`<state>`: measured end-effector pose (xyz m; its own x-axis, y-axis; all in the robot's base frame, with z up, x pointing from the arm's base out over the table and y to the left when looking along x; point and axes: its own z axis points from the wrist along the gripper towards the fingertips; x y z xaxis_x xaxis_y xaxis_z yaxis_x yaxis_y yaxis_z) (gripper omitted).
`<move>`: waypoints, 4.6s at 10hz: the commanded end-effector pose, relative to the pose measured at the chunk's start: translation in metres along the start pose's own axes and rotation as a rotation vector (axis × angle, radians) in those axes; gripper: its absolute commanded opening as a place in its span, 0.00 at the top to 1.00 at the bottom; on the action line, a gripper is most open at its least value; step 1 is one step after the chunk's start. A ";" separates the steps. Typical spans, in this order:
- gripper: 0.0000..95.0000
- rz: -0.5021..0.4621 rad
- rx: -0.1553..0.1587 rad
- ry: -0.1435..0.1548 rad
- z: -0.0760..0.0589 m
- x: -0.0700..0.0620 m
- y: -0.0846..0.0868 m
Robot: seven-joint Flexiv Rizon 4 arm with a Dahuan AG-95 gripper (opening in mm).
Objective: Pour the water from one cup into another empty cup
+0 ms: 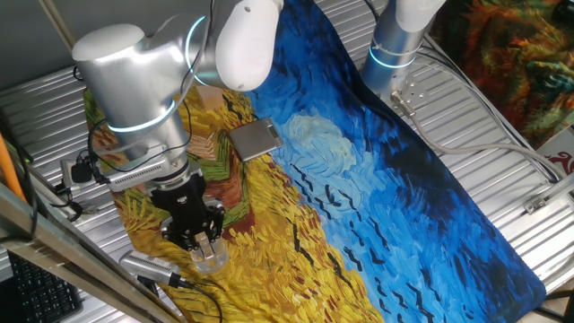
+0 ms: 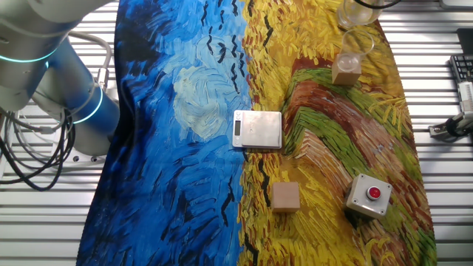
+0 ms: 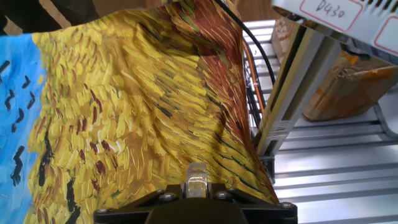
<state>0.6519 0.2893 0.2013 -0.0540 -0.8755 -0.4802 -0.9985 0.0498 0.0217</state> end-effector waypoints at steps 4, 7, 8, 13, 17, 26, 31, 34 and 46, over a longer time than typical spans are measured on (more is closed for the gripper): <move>1.00 0.001 0.000 -0.027 0.000 0.000 -0.001; 1.00 0.003 -0.001 -0.047 0.000 0.000 -0.001; 1.00 0.003 -0.002 -0.055 0.000 0.000 -0.001; 1.00 0.005 -0.004 -0.092 0.000 0.000 -0.001; 1.00 0.009 -0.006 -0.105 0.000 0.000 0.000; 1.00 0.014 -0.014 -0.142 -0.006 0.002 0.001; 1.00 0.020 -0.016 -0.173 -0.011 0.004 0.003; 1.00 0.023 -0.018 -0.197 -0.011 0.005 0.003; 1.00 0.038 -0.025 -0.258 -0.011 0.005 0.003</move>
<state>0.6490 0.2798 0.2088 -0.0900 -0.7213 -0.6867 -0.9959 0.0644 0.0629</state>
